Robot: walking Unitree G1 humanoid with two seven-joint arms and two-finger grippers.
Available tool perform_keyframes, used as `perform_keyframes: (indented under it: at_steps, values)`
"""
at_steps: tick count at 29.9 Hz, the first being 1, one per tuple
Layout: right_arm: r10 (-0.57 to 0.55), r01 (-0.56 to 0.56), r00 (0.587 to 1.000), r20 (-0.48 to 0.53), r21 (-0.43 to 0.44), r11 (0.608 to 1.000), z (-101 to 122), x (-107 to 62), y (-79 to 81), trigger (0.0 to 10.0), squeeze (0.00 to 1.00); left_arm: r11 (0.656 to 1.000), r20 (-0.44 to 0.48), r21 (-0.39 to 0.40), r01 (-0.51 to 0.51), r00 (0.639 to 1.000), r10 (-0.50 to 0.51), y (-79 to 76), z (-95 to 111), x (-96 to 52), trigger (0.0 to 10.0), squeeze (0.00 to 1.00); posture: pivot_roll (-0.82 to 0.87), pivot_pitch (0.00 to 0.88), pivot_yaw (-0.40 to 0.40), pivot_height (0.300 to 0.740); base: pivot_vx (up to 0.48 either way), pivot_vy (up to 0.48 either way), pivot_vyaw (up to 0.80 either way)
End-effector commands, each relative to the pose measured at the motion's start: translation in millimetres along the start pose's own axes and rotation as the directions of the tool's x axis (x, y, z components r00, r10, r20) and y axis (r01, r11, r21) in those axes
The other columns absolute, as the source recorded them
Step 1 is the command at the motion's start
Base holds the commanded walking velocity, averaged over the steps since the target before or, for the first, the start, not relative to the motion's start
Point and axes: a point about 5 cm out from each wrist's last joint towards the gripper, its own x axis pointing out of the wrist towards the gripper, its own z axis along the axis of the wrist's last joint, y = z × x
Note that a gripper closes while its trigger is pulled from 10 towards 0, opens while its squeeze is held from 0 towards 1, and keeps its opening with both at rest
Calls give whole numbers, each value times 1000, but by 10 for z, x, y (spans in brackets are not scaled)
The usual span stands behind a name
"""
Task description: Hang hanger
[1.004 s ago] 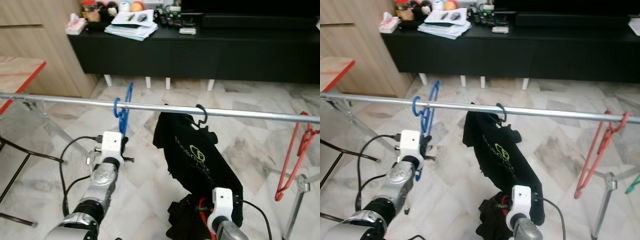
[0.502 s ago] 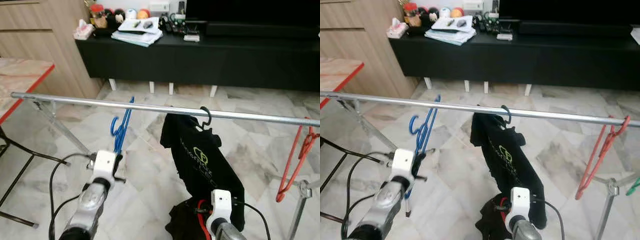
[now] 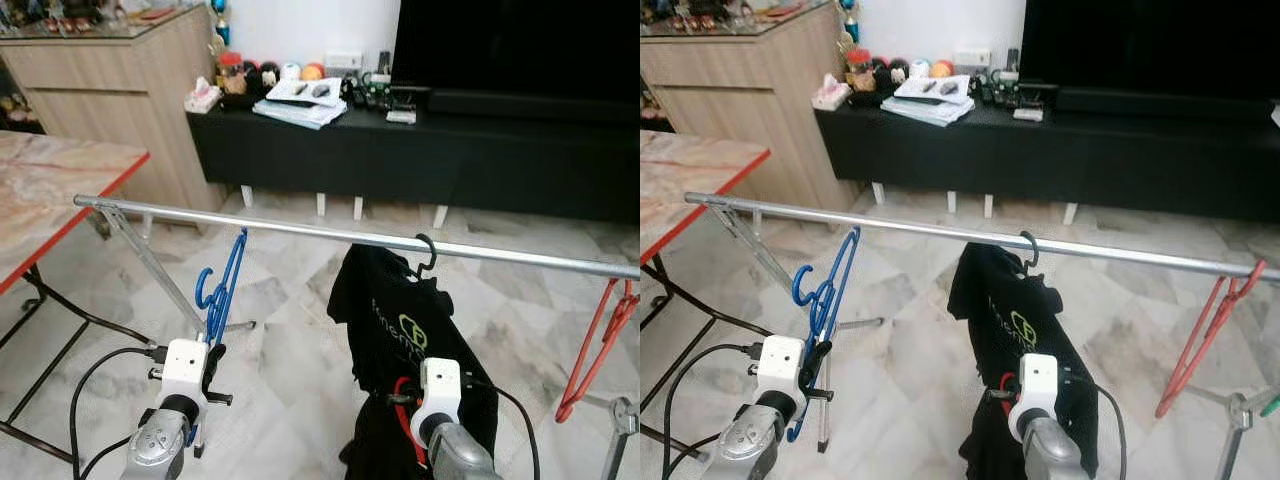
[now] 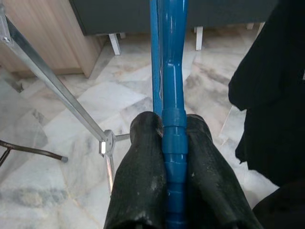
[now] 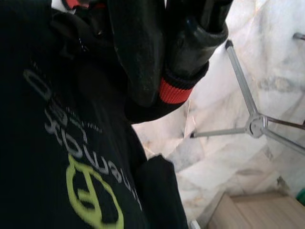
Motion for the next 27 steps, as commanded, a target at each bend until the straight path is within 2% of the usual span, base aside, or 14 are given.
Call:
perform_keyframes:
  at_steps: [1,10,27]
  values:
    - [-15,15,999,31,12,1000,77,18,-24,10000,0,1000,-5,-8,10,1000,-10,-8,19,-1,10000,0,-26,0,50,740,0,0,0]
    - [-27,26,998,53,15,1000,175,48,-22,10000,0,1000,5,-27,3,1000,-3,8,101,56,10000,0,-18,15,49,740,0,0,0]
    - [-34,34,997,73,-2,999,254,73,-13,10000,0,999,-2,-39,9,1000,-9,-19,108,46,10000,0,-12,41,53,740,0,0,0]
